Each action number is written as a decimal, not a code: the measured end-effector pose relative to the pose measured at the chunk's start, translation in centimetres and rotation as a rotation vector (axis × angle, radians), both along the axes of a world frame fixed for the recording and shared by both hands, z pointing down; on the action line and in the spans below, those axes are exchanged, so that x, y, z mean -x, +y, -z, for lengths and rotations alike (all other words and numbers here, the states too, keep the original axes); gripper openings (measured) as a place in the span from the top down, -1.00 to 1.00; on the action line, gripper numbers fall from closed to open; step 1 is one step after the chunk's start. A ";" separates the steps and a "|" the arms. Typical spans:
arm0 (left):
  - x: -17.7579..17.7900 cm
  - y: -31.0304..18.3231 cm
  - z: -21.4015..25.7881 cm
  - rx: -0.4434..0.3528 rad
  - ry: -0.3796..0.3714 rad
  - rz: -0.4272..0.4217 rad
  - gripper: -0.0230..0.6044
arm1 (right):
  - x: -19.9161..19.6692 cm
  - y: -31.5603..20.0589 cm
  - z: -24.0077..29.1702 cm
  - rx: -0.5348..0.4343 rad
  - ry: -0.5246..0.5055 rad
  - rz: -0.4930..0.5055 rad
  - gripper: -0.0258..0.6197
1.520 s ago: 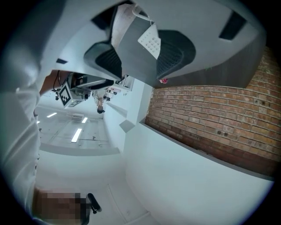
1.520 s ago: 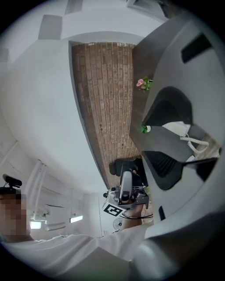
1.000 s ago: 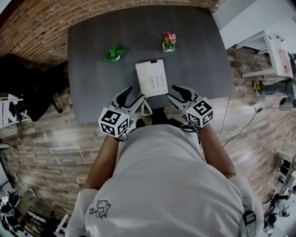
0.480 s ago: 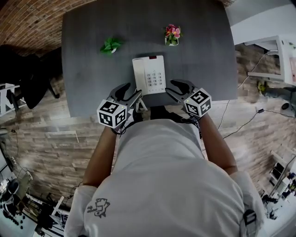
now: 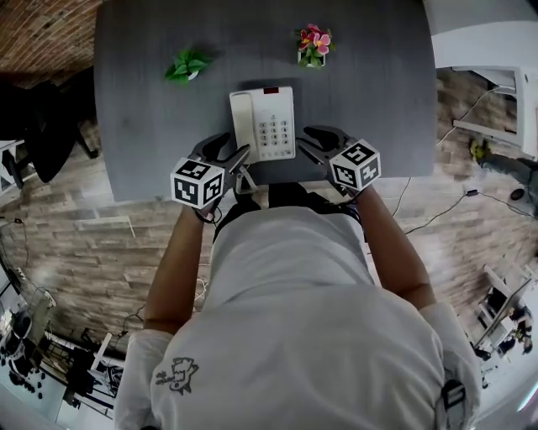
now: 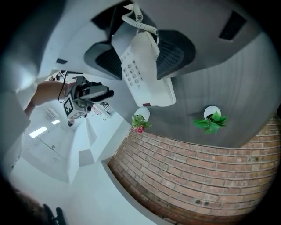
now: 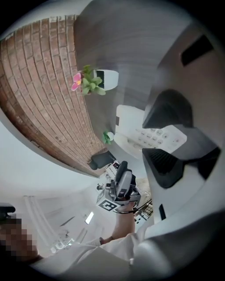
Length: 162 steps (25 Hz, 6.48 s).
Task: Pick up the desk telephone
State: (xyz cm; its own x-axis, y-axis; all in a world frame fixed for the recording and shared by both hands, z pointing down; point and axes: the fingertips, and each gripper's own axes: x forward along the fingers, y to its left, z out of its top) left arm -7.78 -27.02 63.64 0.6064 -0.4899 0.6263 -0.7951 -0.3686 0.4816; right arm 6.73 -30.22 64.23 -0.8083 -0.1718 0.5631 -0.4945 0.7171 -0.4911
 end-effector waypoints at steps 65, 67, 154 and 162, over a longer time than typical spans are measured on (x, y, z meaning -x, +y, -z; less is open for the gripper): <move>-0.7 -0.2 -6.8 0.176 0.397 -0.006 0.00 | 1.1 0.8 -7.7 0.334 -0.033 -0.003 0.67; -0.7 0.3 -6.3 0.172 0.394 -0.006 0.00 | 1.0 1.2 -7.2 0.327 -0.034 -0.004 0.67; -7.1 15.0 11.2 -0.072 0.312 -0.046 0.03 | -5.6 14.9 10.8 0.007 -0.155 -0.114 0.70; -14.6 19.6 11.0 -0.099 0.279 0.032 0.03 | -12.9 18.6 9.8 0.023 -0.204 -0.057 0.70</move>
State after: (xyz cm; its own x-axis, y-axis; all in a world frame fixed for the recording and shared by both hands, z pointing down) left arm 6.86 -7.45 52.64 0.7319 -0.5621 0.3852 -0.6487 -0.4019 0.6463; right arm 19.61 -11.66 54.47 -0.8952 -0.2095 0.3933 -0.4228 0.6779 -0.6014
